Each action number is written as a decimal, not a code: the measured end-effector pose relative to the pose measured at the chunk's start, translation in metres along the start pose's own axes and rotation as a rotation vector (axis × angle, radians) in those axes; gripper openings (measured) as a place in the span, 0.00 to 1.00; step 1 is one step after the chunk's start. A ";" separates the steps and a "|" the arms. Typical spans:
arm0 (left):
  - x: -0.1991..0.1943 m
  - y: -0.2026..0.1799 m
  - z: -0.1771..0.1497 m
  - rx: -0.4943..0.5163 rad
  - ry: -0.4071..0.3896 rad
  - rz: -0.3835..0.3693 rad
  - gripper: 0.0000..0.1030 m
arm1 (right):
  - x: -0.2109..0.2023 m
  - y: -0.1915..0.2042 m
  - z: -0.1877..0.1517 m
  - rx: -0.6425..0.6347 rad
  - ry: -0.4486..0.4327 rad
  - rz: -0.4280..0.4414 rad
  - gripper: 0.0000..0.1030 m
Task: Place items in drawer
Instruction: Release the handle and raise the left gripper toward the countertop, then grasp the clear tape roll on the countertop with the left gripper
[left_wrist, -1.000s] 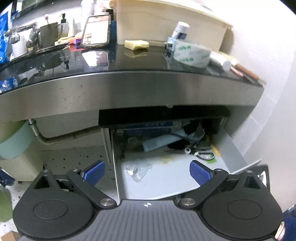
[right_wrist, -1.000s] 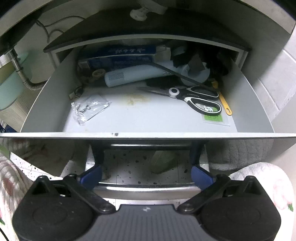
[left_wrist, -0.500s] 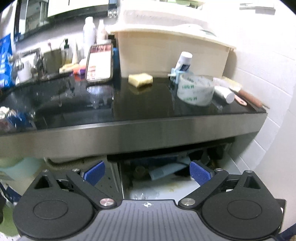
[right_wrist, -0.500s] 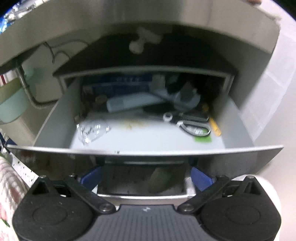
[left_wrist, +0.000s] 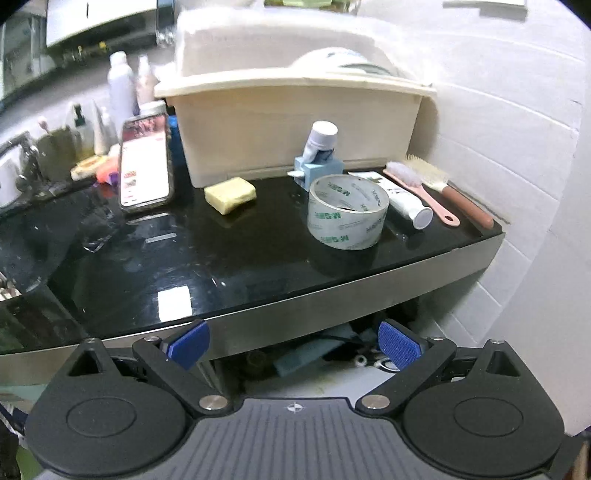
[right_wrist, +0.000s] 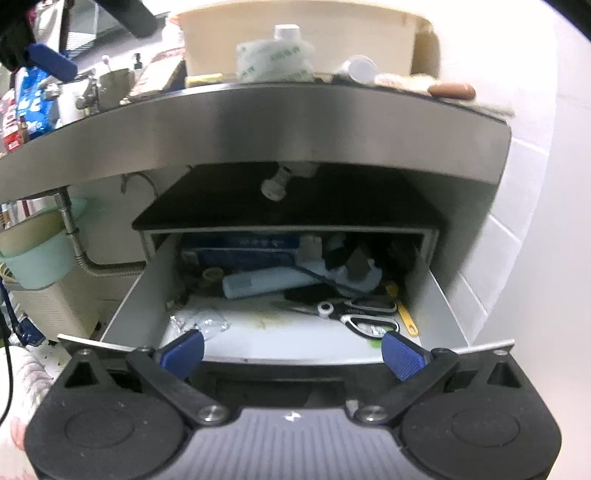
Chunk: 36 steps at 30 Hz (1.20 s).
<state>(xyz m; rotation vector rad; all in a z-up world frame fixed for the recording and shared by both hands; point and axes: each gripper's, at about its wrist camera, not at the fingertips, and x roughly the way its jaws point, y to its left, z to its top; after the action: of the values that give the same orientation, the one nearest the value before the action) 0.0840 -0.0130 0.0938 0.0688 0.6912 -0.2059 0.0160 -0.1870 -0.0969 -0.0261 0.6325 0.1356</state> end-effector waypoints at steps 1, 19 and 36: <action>0.002 0.001 0.006 -0.007 0.014 -0.001 0.95 | 0.000 -0.002 0.000 0.011 0.003 -0.004 1.00; 0.040 -0.028 0.108 0.071 0.159 0.084 0.88 | 0.002 -0.008 -0.002 0.056 -0.023 -0.021 1.00; 0.120 -0.021 0.161 -0.138 0.449 0.102 0.37 | 0.001 -0.014 -0.006 0.104 -0.022 0.003 1.00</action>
<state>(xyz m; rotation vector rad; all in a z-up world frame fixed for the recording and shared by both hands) 0.2707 -0.0749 0.1407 0.0180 1.1444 -0.0422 0.0148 -0.2010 -0.1024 0.0761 0.6172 0.1052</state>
